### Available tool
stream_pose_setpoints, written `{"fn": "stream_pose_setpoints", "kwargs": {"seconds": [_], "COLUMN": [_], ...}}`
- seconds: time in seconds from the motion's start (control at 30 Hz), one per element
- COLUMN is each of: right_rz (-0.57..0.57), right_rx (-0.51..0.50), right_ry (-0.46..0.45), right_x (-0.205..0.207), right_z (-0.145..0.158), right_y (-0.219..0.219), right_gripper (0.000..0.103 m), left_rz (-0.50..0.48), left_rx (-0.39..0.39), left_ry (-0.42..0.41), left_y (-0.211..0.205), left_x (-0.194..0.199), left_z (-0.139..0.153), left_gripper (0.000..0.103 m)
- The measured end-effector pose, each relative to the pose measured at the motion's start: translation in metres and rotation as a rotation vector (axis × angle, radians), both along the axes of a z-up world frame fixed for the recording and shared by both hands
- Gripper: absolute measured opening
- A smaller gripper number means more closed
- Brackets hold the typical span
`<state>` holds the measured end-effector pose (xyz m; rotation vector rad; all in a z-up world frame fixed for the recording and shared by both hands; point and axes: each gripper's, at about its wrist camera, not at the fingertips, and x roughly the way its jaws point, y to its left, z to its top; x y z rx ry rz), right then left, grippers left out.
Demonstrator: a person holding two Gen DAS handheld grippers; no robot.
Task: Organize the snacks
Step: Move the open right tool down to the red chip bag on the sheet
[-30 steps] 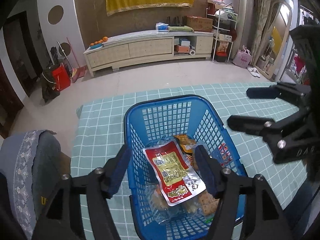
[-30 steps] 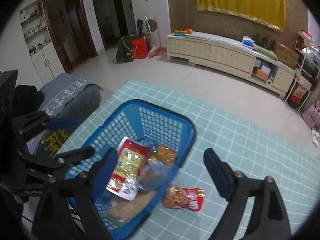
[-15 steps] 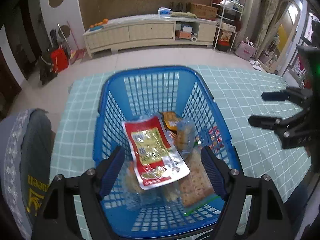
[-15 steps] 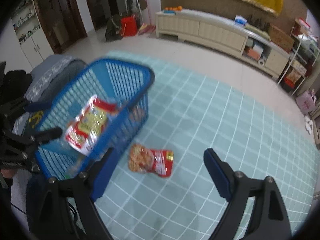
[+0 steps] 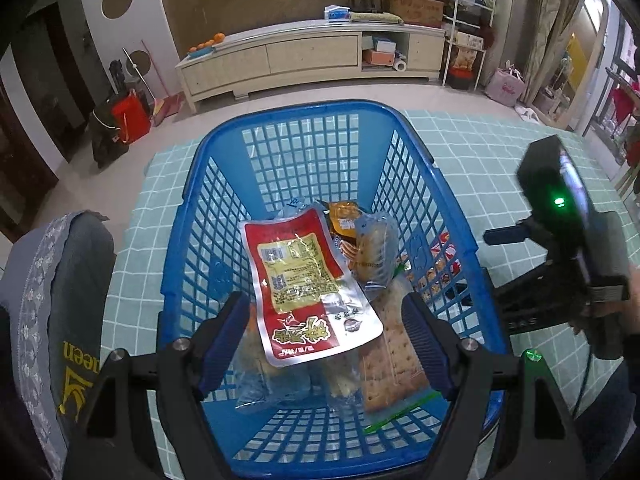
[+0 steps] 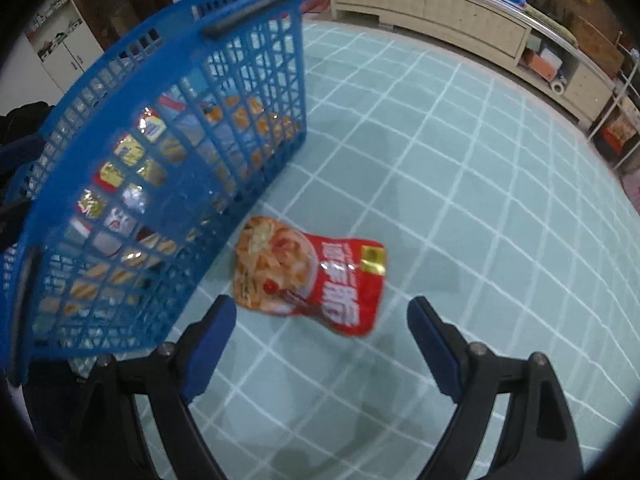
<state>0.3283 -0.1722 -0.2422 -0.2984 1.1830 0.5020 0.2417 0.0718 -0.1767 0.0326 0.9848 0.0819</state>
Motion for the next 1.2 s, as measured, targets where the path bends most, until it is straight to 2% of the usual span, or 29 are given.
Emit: {"fn": "stream_pose_setpoints", "kwargs": {"seconds": [0.27, 0.37, 0.43, 0.47, 0.57, 0.6, 0.73, 0.87, 0.9, 0.97, 1.0, 1.03, 1.1, 1.2], "right_rz": [0.04, 0.074, 0.093, 0.092, 0.113, 0.118, 0.116, 0.134, 0.166, 0.23, 0.277, 0.311, 0.384, 0.473], "right_rx": [0.027, 0.0, -0.023, -0.021, -0.023, -0.029, -0.02, 0.021, -0.018, -0.089, -0.125, -0.137, -0.136, -0.163], "right_ry": [0.009, -0.027, -0.067, -0.071, -0.087, -0.085, -0.079, -0.074, -0.1, -0.151, -0.179, -0.193, -0.221, -0.305], "right_x": [0.012, 0.01, 0.006, 0.005, 0.003, 0.0, -0.007, -0.014, -0.016, -0.02, -0.023, -0.026, -0.031, -0.038], "right_z": [-0.011, -0.013, -0.01, -0.009, -0.004, -0.006, -0.004, 0.002, 0.004, 0.004, 0.004, 0.005, 0.007, 0.009], "right_y": [0.02, 0.029, 0.034, 0.035, 0.038, 0.044, 0.039, 0.019, 0.02, 0.021, 0.016, 0.015, 0.013, 0.015], "right_gripper": [0.089, 0.07, 0.049, 0.045, 0.007, 0.003, 0.002, 0.003, 0.003, 0.012, 0.03, 0.059, 0.089, 0.091], "left_rz": [-0.016, -0.013, -0.015, -0.017, -0.019, -0.021, -0.019, -0.02, -0.021, -0.016, -0.013, -0.011, -0.003, 0.006], "left_rx": [0.013, 0.005, -0.001, -0.002, -0.005, -0.009, -0.019, -0.023, -0.026, -0.03, -0.034, -0.043, -0.051, -0.05], "left_ry": [0.0, 0.0, -0.001, 0.0, 0.002, 0.002, 0.004, -0.002, -0.006, -0.008, -0.008, -0.009, -0.012, -0.013], "left_y": [-0.002, -0.002, -0.002, -0.002, -0.003, -0.003, -0.004, -0.005, -0.005, -0.005, -0.005, -0.005, -0.006, -0.007], "left_x": [0.0, 0.0, -0.001, -0.001, -0.001, -0.001, -0.002, -0.004, -0.004, -0.005, -0.005, -0.006, -0.009, -0.01], "left_z": [-0.004, -0.005, -0.006, -0.007, -0.009, -0.009, -0.012, -0.011, -0.01, -0.01, -0.01, -0.01, -0.011, -0.012], "left_gripper": [0.077, 0.077, 0.077, 0.077, 0.077, 0.077, 0.077, 0.077, 0.077, 0.077, 0.077, 0.077, 0.077, 0.077]}}
